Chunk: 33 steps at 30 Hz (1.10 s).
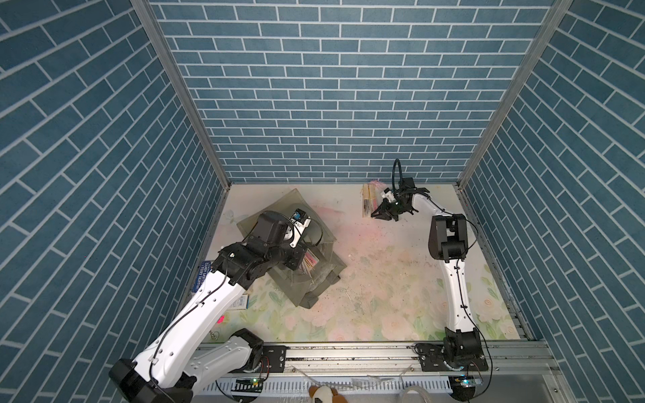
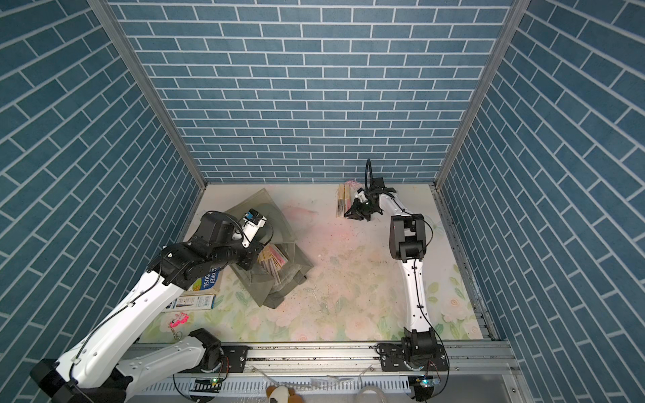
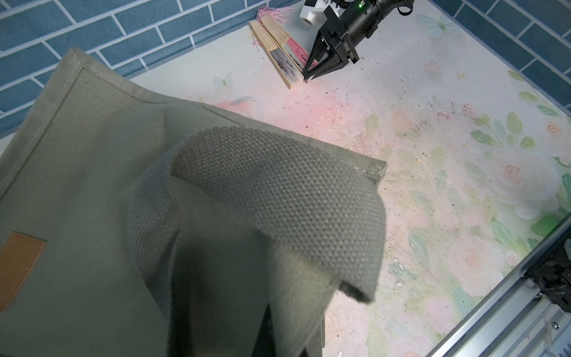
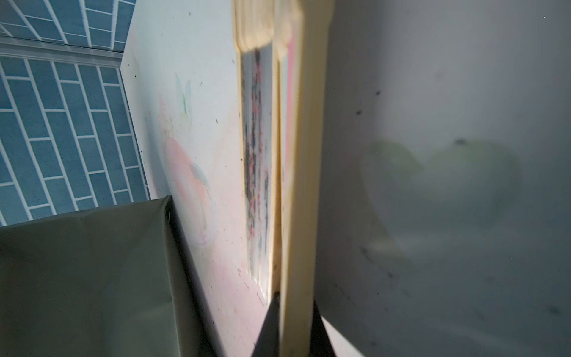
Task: Take out the folding fans from the tote bags
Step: Place the folding fan at the center of the board.
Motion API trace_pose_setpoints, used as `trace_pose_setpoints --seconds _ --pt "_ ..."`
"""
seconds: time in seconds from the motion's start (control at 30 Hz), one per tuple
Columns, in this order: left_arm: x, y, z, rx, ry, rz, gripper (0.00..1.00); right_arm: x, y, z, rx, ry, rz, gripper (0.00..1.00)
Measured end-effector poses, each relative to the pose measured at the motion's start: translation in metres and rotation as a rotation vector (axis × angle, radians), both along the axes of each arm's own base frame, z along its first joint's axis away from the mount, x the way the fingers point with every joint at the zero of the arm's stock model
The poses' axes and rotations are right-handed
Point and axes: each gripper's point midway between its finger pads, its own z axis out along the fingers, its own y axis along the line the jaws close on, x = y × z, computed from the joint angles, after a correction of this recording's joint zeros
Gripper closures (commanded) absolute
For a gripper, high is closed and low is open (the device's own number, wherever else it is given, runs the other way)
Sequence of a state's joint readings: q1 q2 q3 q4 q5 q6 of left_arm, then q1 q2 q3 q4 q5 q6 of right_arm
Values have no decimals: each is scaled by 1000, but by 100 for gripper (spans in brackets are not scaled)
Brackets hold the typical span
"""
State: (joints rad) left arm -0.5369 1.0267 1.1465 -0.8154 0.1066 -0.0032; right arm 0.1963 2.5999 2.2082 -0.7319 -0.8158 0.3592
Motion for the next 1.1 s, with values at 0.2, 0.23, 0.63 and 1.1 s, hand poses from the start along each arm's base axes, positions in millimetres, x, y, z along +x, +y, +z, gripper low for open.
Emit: trace_pose_setpoints --seconds 0.2,0.23,0.63,1.1 --pt "0 0 0 0 0 0 100 1 -1 1 -10 -2 10 70" --pt "0 0 0 0 0 0 100 1 -1 2 -11 -10 15 67" --pt "0 0 0 0 0 0 100 4 -7 9 -87 -47 6 56" --pt "0 0 0 0 0 0 100 -36 -42 64 -220 -160 -86 61"
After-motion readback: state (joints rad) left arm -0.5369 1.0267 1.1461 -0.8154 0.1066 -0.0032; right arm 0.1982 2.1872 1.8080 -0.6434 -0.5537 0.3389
